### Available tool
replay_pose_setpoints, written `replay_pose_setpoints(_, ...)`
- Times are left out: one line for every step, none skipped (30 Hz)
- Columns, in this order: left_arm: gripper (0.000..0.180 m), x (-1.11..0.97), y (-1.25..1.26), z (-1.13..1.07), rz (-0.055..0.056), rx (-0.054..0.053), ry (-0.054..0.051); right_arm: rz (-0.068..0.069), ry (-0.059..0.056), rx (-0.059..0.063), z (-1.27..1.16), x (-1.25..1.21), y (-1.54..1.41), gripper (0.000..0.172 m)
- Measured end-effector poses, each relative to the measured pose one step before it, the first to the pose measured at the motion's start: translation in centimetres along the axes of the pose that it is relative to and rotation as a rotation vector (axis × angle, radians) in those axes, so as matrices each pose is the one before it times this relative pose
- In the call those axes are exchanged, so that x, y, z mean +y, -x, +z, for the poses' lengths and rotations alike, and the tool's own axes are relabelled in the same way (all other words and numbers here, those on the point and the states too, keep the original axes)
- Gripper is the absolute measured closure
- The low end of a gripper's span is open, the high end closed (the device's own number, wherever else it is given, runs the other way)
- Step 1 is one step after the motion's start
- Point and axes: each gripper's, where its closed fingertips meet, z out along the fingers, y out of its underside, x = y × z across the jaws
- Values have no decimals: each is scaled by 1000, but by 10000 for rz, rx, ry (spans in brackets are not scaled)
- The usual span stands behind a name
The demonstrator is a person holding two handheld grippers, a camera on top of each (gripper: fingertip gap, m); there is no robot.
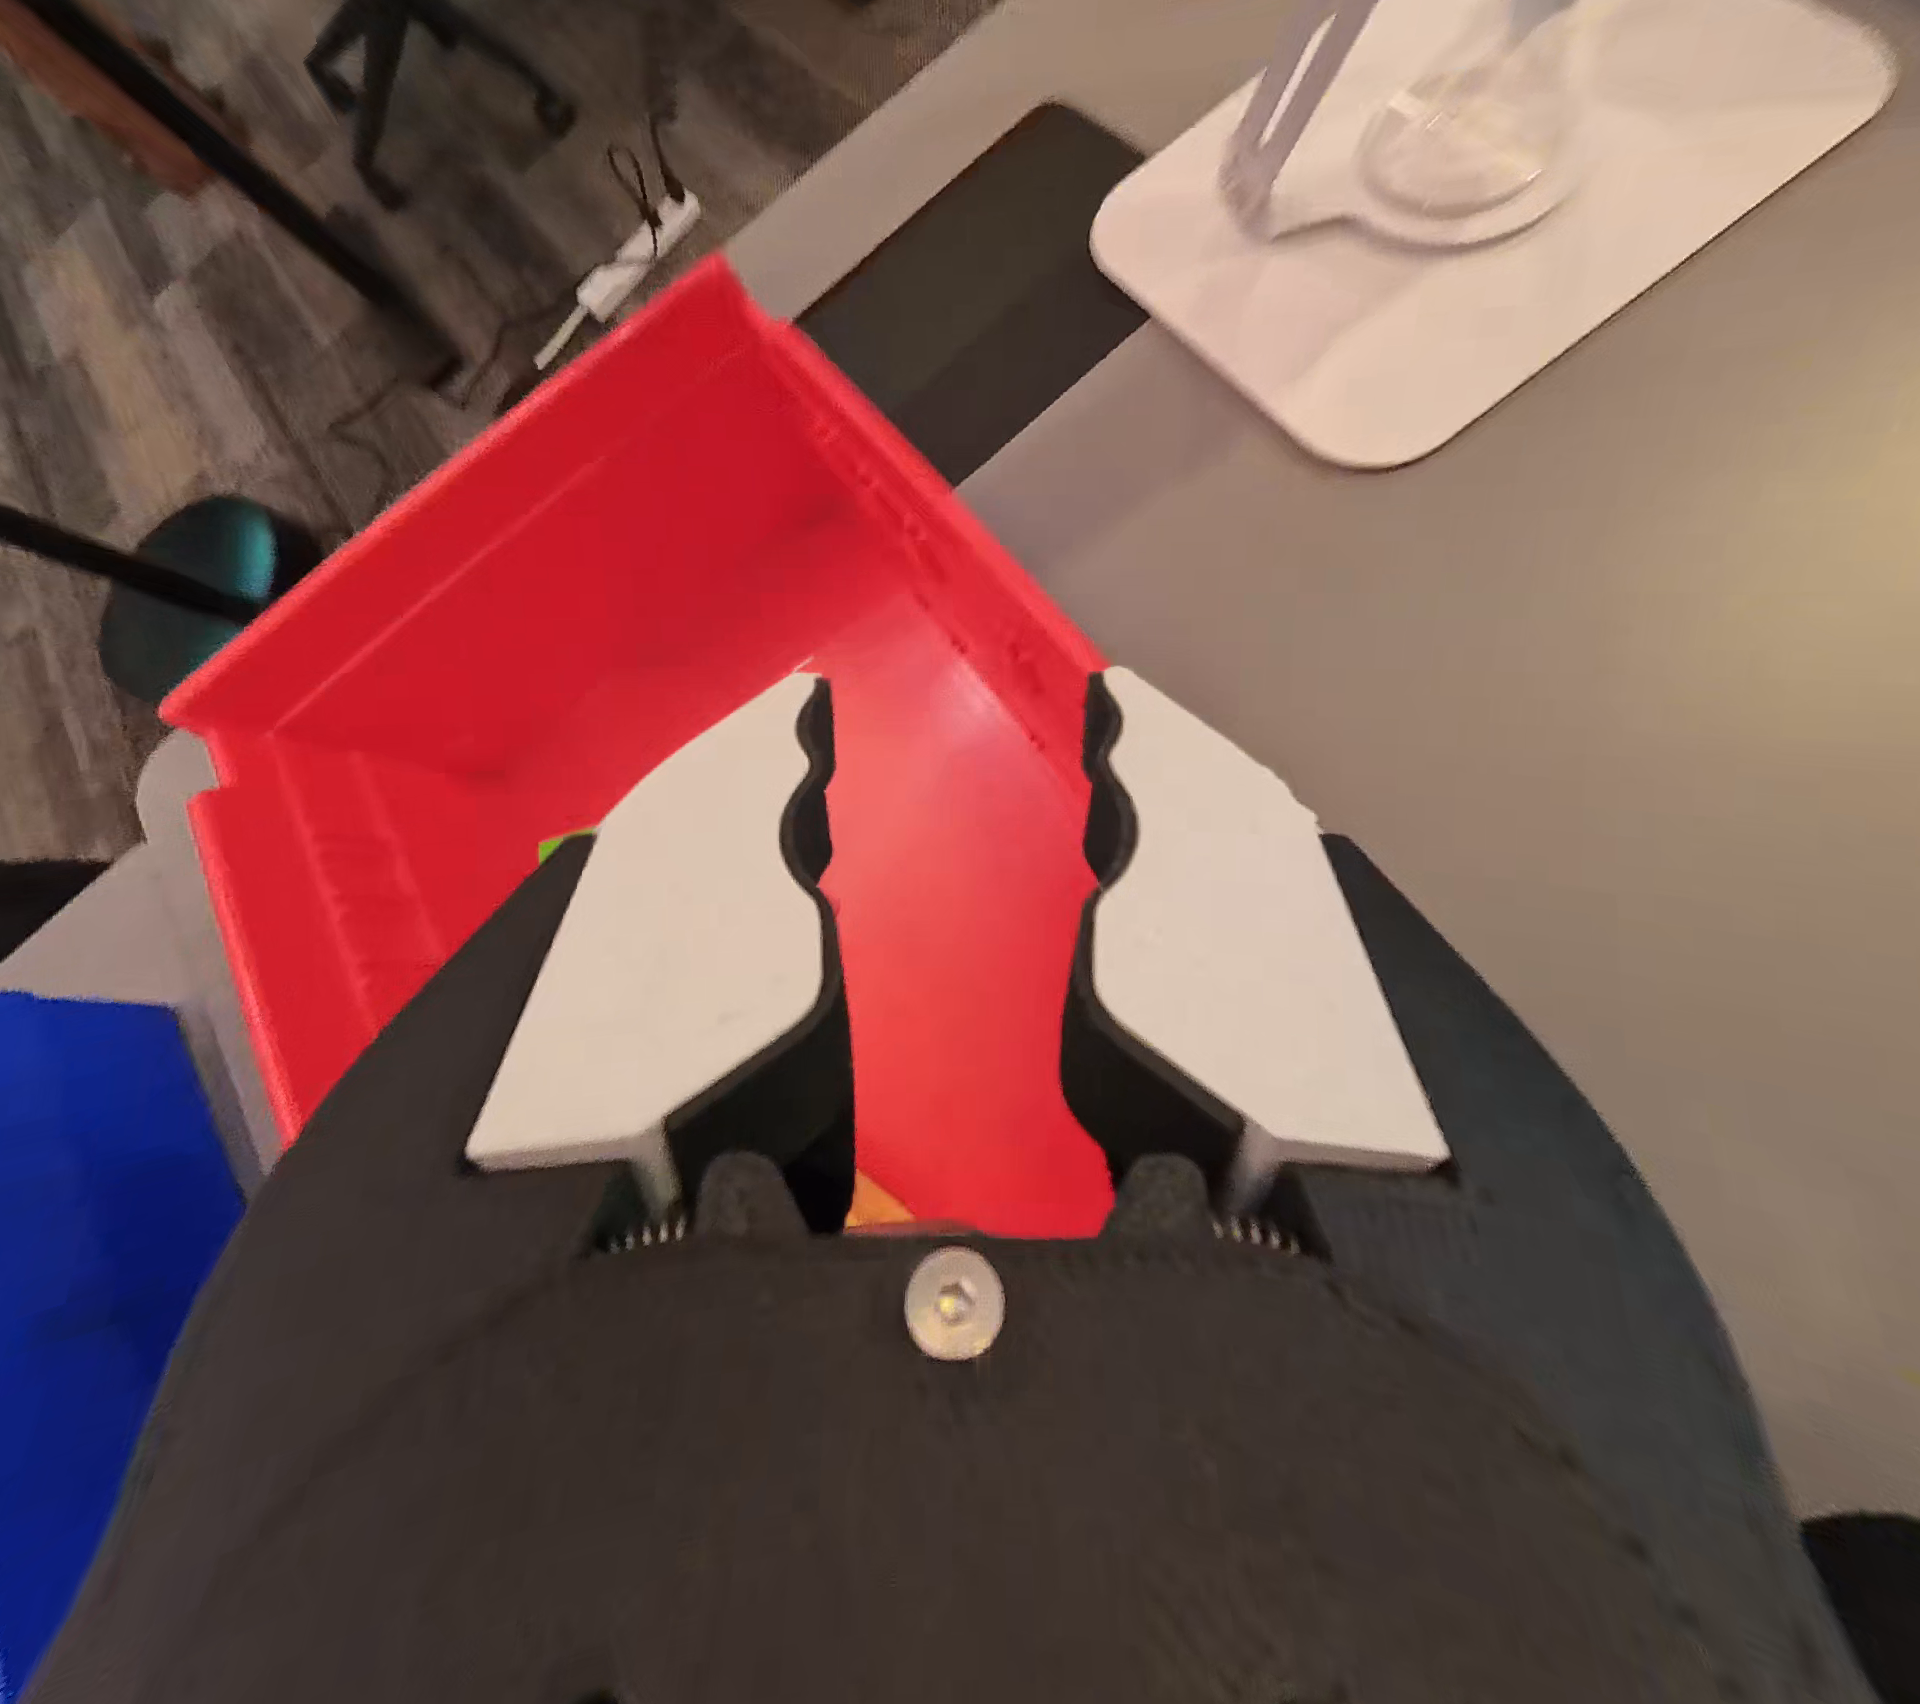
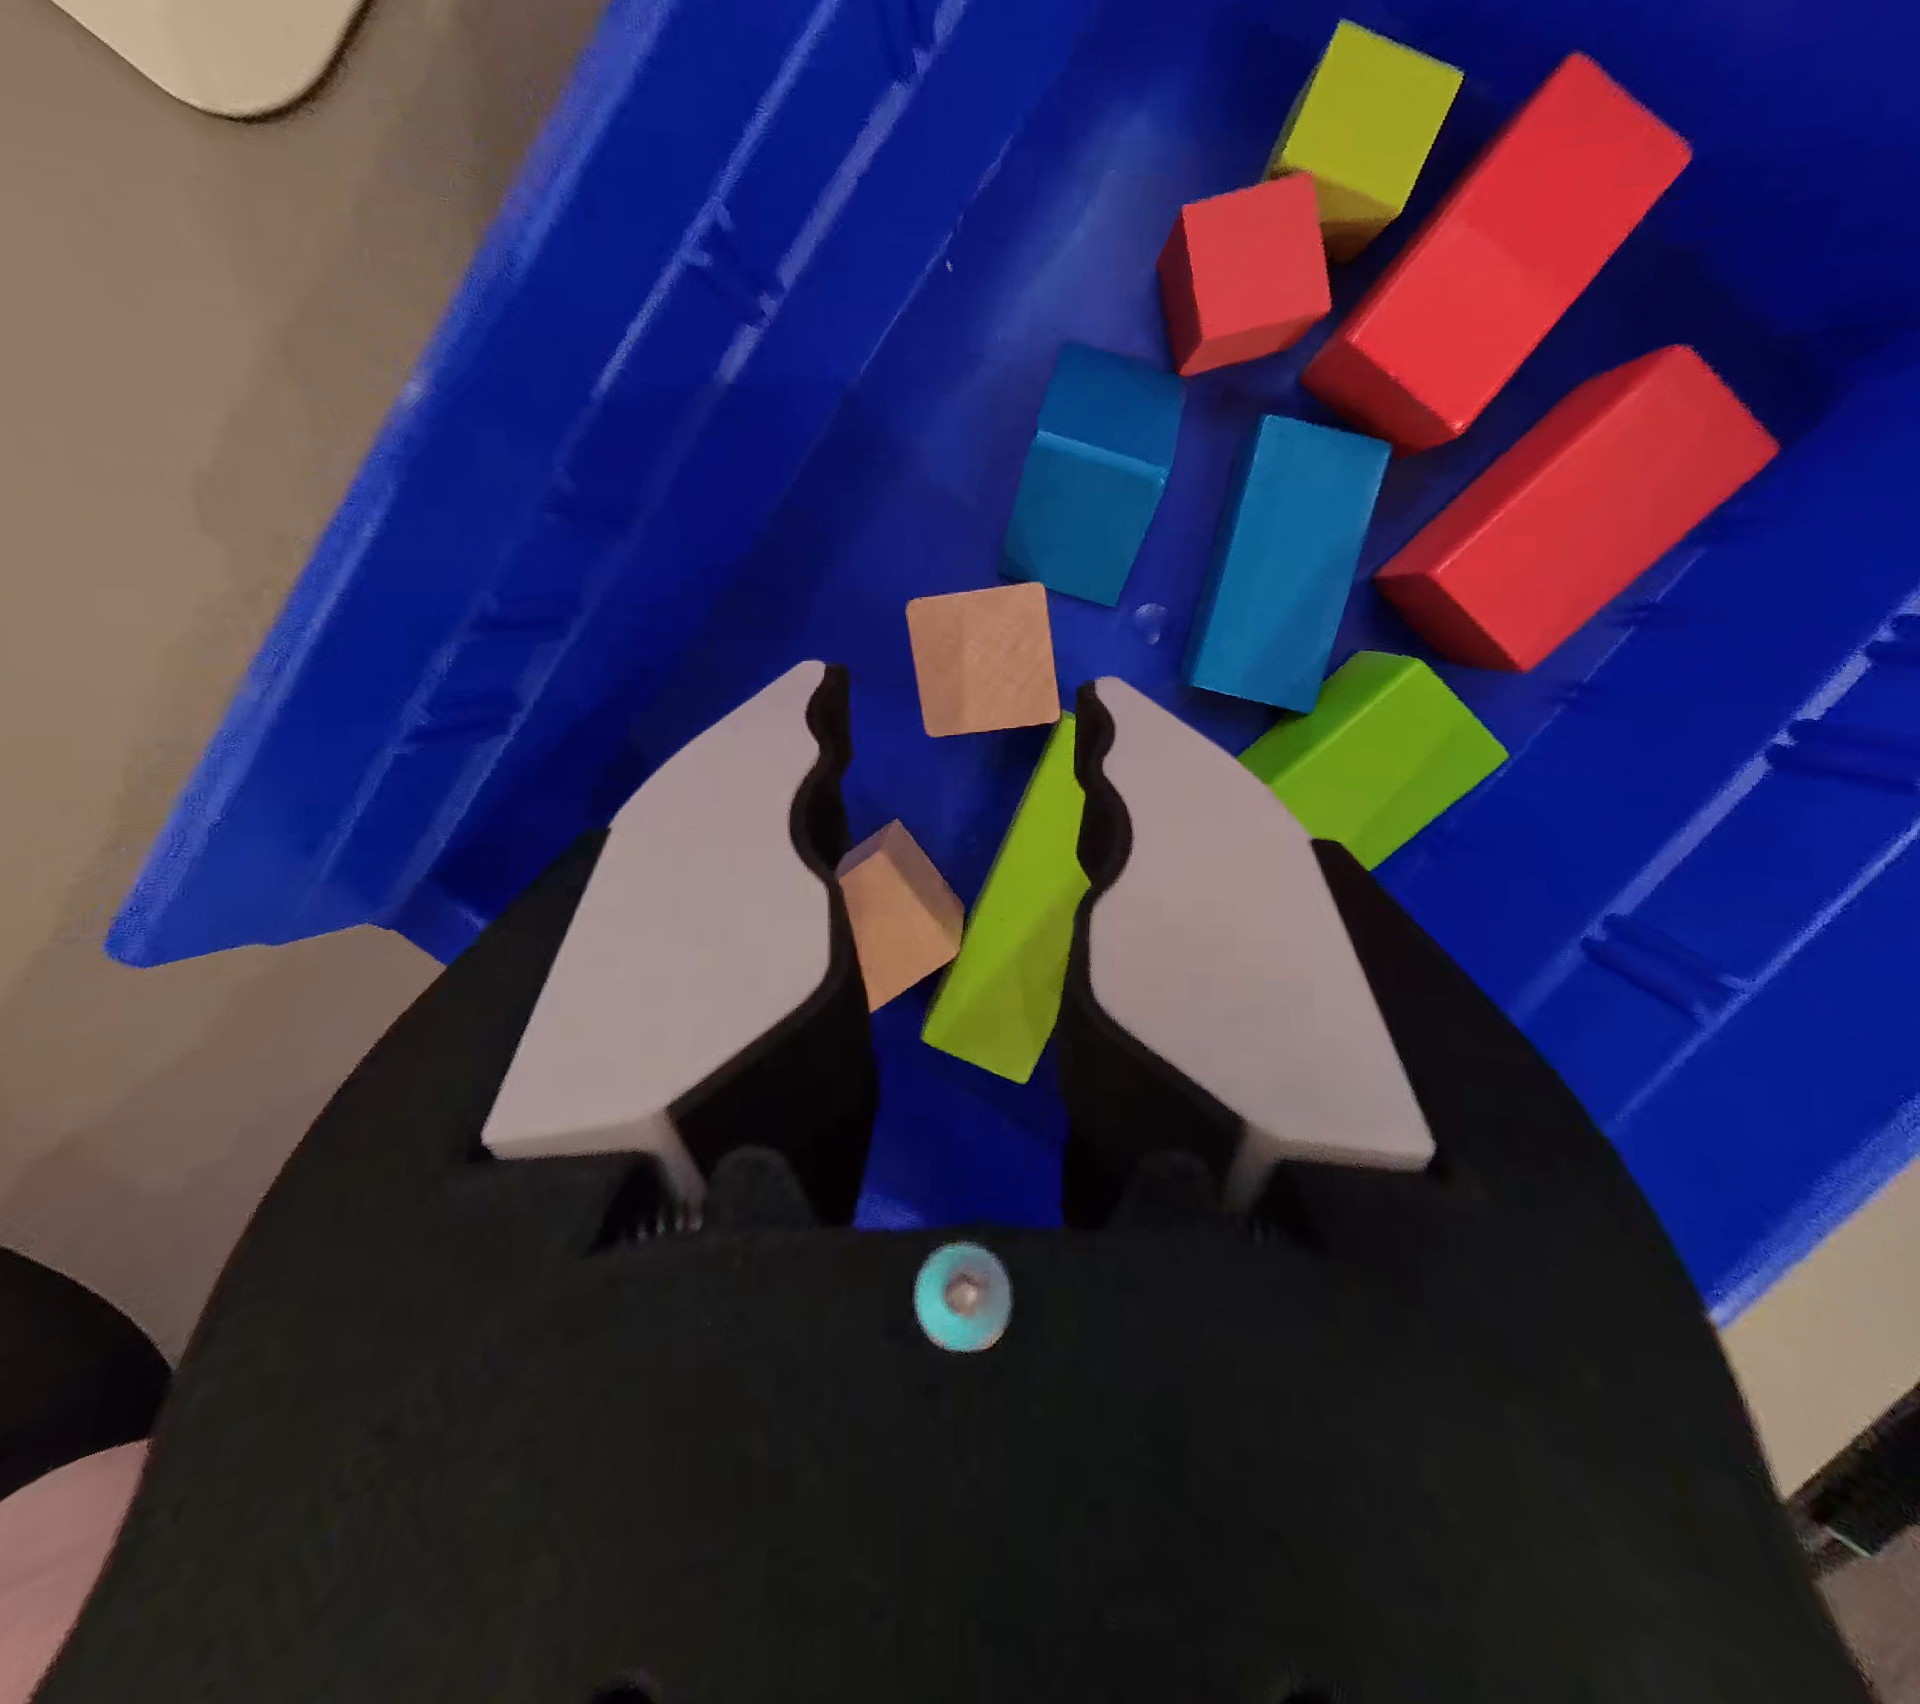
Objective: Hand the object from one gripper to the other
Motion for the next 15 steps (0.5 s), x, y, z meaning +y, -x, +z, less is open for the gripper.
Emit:
replay_pose_setpoints(135,717,802,497,-88,1,339,-55,-94,71,-281,-314,141,132)
replay_pose_setpoints(135,634,1026,571,-30,-221,298,-72,-51,77,-244,-243,119,132)
replay_pose_setpoints(135,910,1283,682,-16,-426,505,-91,-44,49,-199,-203,154,132)
replay_pose_setpoints(134,1156,985,815,84,-234,732,-72,-54,26,-177,-207,159,132)
replay_pose_setpoints(131,1060,851,813,222,-173,708,-35,-46,29,-166,-169,104,132)
replay_pose_setpoints(132,726,1164,697,361,-445,485,-30,-23,44,-136,-123,54,133)
replay_pose_setpoints(133,513,875,672,598,-323,351,-45,-20,32,-132,-87,68,133)
replay_pose_setpoints(132,417,300,672,643,66,286,-47,-40,10,-116,-96,76,133)
replay_pose_setpoints(131,418,479,570,558,-29,304,-36,-57,3,-109,-108,76,133)
replay_pose_setpoints(132,470,799,424,588,-253,405,-28,-58,10,-112,-125,44,133)
replay_pose_setpoints(132,341,495,337,746,-100,326,-24,-47,18,-111,-107,37,133)
replay_pose_setpoints(132,128,324,305,713,-1,176,-16,-35,16,-104,-100,40,133)
replay_pose_setpoints(132,14,306,314,491,53,130,-16,-23,10,-67,-87,46,133)
replay_pose_setpoints(133,16,147,404,423,141,173,-29,-9,21,-47,-84,35,133)
replay_pose_setpoints(132,30,9,516,530,173,169,-35,1,19,-10,-70,41,133)
